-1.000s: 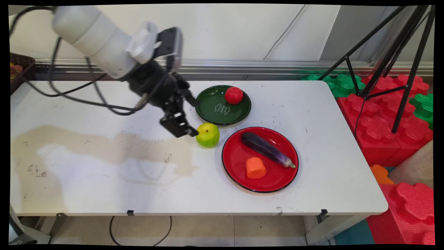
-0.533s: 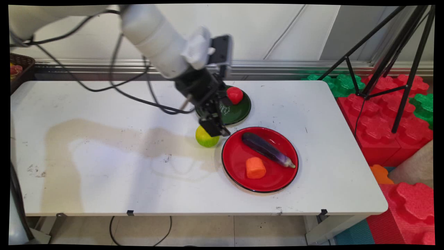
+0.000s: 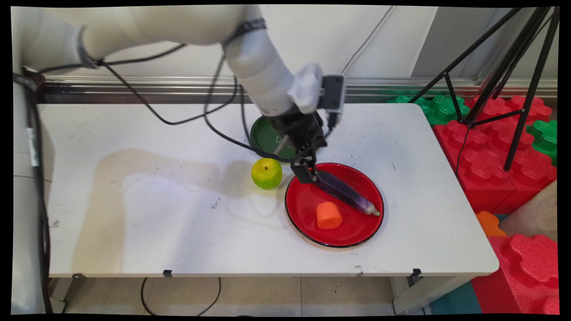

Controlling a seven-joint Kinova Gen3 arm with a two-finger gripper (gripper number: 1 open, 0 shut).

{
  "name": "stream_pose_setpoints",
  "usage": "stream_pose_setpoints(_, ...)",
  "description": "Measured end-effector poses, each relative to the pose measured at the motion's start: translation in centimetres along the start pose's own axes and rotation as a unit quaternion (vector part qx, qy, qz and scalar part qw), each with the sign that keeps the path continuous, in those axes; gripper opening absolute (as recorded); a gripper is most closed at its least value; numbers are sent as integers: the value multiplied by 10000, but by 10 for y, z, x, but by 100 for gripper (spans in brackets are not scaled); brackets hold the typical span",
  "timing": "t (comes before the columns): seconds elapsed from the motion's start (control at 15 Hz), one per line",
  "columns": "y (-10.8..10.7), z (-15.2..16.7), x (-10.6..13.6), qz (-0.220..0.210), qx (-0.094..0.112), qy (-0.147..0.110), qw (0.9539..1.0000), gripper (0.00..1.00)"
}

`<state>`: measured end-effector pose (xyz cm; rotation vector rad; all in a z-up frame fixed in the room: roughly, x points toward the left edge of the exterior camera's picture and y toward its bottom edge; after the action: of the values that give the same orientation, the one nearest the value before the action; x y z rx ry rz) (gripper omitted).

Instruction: Pick up the eggplant from the red plate

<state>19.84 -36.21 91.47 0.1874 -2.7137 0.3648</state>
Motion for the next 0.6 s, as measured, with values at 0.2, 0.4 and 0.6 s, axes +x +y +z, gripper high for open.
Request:
stream_pose_setpoints(0.2, -9, 29, 9, 227, -62, -103, 9997, 100)
stream_pose_setpoints(0.4, -19, 62, 15, 487, -154, -222, 9984, 100)
stream_pose_setpoints(0.6, -28, 89, 17, 679, -258, -333, 9968, 100)
